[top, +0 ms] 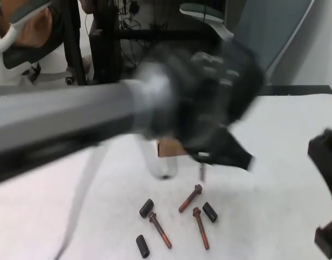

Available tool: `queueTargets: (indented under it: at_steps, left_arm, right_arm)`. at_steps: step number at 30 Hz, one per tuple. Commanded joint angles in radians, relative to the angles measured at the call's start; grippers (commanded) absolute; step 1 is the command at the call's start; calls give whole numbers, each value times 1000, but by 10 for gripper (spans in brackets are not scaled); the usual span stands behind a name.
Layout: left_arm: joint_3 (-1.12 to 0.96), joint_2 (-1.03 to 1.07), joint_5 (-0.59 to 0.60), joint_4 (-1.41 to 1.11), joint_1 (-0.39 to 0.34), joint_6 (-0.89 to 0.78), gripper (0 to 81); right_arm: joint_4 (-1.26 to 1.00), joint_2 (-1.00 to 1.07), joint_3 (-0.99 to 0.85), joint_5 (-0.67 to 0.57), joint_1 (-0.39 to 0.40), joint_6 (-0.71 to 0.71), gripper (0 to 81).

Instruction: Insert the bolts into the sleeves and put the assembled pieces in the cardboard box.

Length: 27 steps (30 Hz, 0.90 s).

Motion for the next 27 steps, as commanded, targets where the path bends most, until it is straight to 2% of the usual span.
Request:
queueTargets:
  at_steps: [1, 4, 8, 12, 17, 20, 23, 27]
  left_arm:
    - [205, -192, -20, -172, 28, -1, 18]
    - [392, -391, 15, -432, 29, 9, 18]
    - [647, -588, 221, -927, 19, 128, 18]
    - [808, -668, 319, -1314, -1, 220, 18]
    - [865, -673, 468, -1317, -17, 212, 18]
    - [864, -671, 514, -1295, -23, 224, 18]
    - [864, -671, 550, -1281, -23, 243, 18]
    - [864, -671, 590, -1223, -21, 246, 18]
  right_arm:
    - [50, -8, -9, -73, -4, 42, 4]
    - [5, -8, 15, -177, -4, 90, 4]
    - [-211, 5, 108, -282, 3, 157, 4]
    - [-422, 59, 229, -296, 46, 196, 4]
    - [-563, 196, 275, -294, 141, 199, 4]
    - [-667, 297, 275, -275, 187, 96, 4]
    - [-751, 363, 272, -207, 209, 23, 4]
    - [-846, 404, 272, -178, 210, -78, 4]
